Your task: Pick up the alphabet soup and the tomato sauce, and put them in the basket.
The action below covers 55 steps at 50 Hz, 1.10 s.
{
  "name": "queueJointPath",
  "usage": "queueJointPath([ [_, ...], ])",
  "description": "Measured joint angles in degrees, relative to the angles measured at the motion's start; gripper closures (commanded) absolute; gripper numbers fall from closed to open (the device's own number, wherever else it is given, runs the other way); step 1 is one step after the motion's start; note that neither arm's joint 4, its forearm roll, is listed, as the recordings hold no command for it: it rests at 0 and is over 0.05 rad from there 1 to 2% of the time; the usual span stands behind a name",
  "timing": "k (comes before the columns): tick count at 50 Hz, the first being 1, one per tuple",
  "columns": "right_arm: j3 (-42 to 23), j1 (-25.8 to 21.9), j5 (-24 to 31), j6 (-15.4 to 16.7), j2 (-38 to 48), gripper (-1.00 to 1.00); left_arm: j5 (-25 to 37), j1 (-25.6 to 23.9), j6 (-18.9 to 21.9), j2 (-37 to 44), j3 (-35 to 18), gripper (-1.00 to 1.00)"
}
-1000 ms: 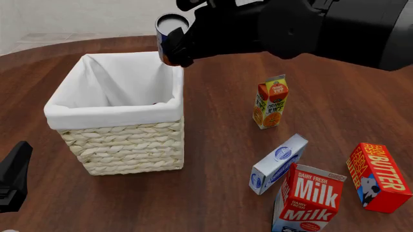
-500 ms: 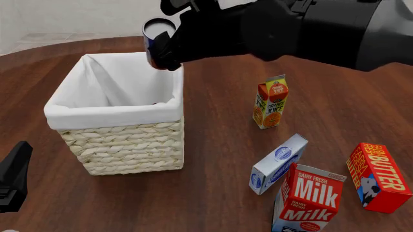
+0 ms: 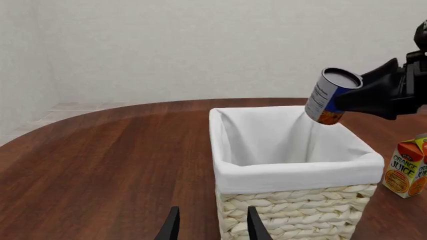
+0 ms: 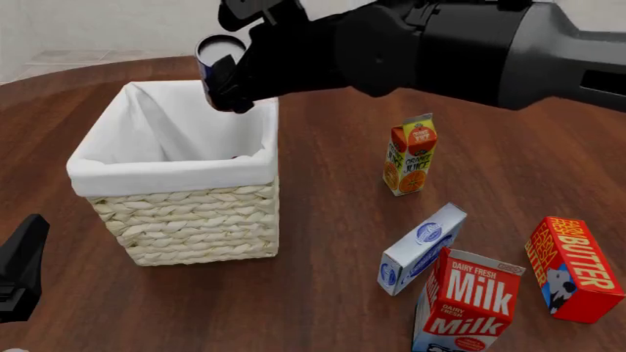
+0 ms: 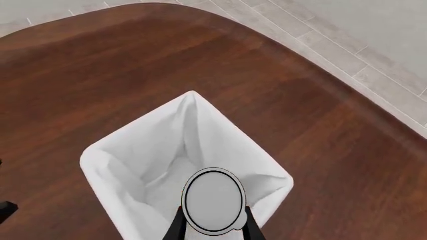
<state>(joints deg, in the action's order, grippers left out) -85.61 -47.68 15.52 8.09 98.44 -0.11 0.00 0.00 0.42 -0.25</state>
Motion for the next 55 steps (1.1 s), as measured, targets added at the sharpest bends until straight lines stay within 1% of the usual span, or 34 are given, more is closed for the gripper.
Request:
queueJointPath([
  [31,-4.55,-3.27,0.69,-0.52,4.85,1.0,0.0,0.0,0.0,0.0,0.0,-1.0],
  [55,-7.73,-4.54,1.6,-0.61,8.18,1.0,0.0,0.0,0.0,0.0,0.0,-1.0],
])
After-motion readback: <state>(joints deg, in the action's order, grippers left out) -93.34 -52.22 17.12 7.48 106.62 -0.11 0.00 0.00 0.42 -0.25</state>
